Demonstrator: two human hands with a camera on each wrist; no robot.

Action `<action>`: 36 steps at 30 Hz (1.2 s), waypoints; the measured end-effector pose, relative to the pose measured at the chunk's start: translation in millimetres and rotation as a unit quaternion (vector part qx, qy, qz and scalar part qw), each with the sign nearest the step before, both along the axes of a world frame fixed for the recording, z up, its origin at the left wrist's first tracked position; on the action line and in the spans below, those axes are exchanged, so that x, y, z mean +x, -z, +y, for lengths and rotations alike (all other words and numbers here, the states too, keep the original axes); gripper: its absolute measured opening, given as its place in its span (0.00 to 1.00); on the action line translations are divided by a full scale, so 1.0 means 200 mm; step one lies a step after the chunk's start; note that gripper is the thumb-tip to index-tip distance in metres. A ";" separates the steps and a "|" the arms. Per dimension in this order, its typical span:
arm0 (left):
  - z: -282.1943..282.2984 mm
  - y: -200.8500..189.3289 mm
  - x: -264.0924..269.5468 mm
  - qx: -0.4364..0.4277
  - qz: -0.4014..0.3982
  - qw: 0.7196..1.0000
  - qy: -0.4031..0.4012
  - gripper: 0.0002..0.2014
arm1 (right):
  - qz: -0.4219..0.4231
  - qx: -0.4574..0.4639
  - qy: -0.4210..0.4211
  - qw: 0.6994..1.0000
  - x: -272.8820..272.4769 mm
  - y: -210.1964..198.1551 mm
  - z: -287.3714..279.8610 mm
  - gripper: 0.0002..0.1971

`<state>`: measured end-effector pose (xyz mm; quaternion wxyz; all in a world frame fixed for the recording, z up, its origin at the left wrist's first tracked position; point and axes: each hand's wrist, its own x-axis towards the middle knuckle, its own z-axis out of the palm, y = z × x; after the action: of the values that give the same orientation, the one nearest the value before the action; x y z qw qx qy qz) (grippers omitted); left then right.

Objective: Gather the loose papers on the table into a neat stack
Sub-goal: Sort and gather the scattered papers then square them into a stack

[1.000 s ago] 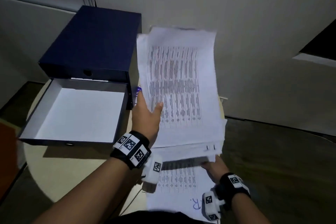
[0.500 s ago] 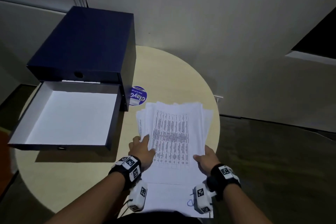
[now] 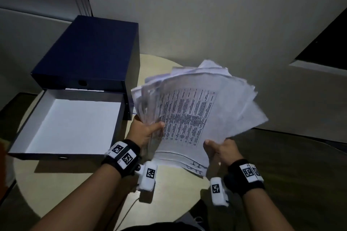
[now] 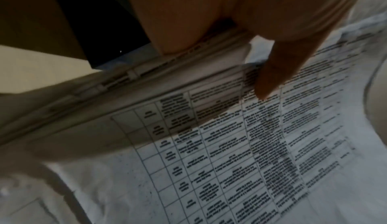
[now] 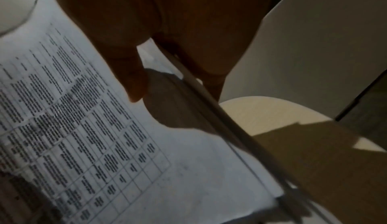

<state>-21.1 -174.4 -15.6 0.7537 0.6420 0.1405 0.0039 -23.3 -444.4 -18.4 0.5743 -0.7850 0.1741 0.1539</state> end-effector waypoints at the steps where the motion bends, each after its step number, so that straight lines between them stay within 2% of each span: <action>1: 0.01 0.01 0.00 -0.001 0.006 1.000 0.000 0.19 | 0.025 -0.015 0.018 0.999 0.02 0.02 -0.01 0.17; 3: 0.02 0.03 0.00 0.003 0.015 1.000 -0.007 0.23 | 0.063 -0.016 0.046 0.997 0.04 0.07 0.00 0.16; 5: 0.03 0.04 -0.01 0.001 0.002 1.000 -0.021 0.30 | 0.064 0.052 0.112 0.990 0.03 0.10 0.02 0.13; 7: 0.05 0.05 -0.01 -0.005 0.005 0.999 -0.038 0.26 | 0.044 0.085 0.149 0.984 0.01 0.09 0.03 0.05; 10: 0.06 0.05 -0.03 0.003 0.006 0.999 -0.041 0.24 | 0.028 0.093 0.183 0.978 -0.01 0.10 0.04 0.08; 13: 0.02 0.06 -0.05 0.053 -0.004 0.998 -0.039 0.20 | 0.015 0.072 0.167 0.983 -0.02 0.13 0.10 0.02; 15: 0.00 0.02 -0.02 0.103 -0.021 0.994 -0.033 0.16 | -0.024 0.061 0.157 0.985 0.00 0.09 0.12 0.02; 17: 0.00 -0.05 0.02 0.143 -0.037 0.988 -0.040 0.11 | -0.056 0.035 0.156 0.986 0.03 0.00 0.13 0.05; 21: 0.00 -0.28 0.05 0.086 -0.145 0.981 -0.097 0.14 | -0.083 0.002 0.159 0.984 0.07 -0.28 0.11 0.21; 22: 0.01 -0.32 0.03 0.085 -0.173 0.977 -0.090 0.14 | -0.087 0.048 0.168 0.981 0.06 -0.34 0.11 0.21; 24: 0.02 -0.33 -0.01 0.098 -0.198 0.973 -0.060 0.14 | -0.105 0.116 0.118 0.981 0.04 -0.39 0.13 0.18; 25: 0.03 -0.31 -0.03 0.089 -0.185 0.977 -0.048 0.15 | -0.116 0.159 0.088 0.977 0.04 -0.37 0.13 0.16; 26: 0.03 -0.27 -0.04 0.064 -0.159 0.984 -0.044 0.17 | -0.150 0.150 0.063 0.975 0.02 -0.34 0.15 0.14; 29: 0.04 -0.15 -0.07 0.053 -0.114 0.991 -0.037 0.20 | -0.196 0.104 0.077 0.972 0.01 -0.20 0.14 0.17; 32: 0.07 -0.11 -0.06 0.075 -0.081 0.993 -0.043 0.20 | -0.203 0.121 0.079 0.969 0.02 -0.17 0.15 0.20; 34: 0.07 -0.13 -0.04 0.069 -0.088 0.993 -0.035 0.17 | -0.210 0.122 0.081 0.967 0.05 -0.18 0.15 0.17; 36: 0.08 -0.16 -0.02 0.043 -0.113 0.993 -0.011 0.23 | -0.215 0.117 0.076 0.967 0.08 -0.18 0.16 0.14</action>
<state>-24.2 -157.8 17.0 0.7363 0.6678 0.0606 0.0908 -7.0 -412.8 18.5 0.6959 -0.7116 0.0864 -0.0433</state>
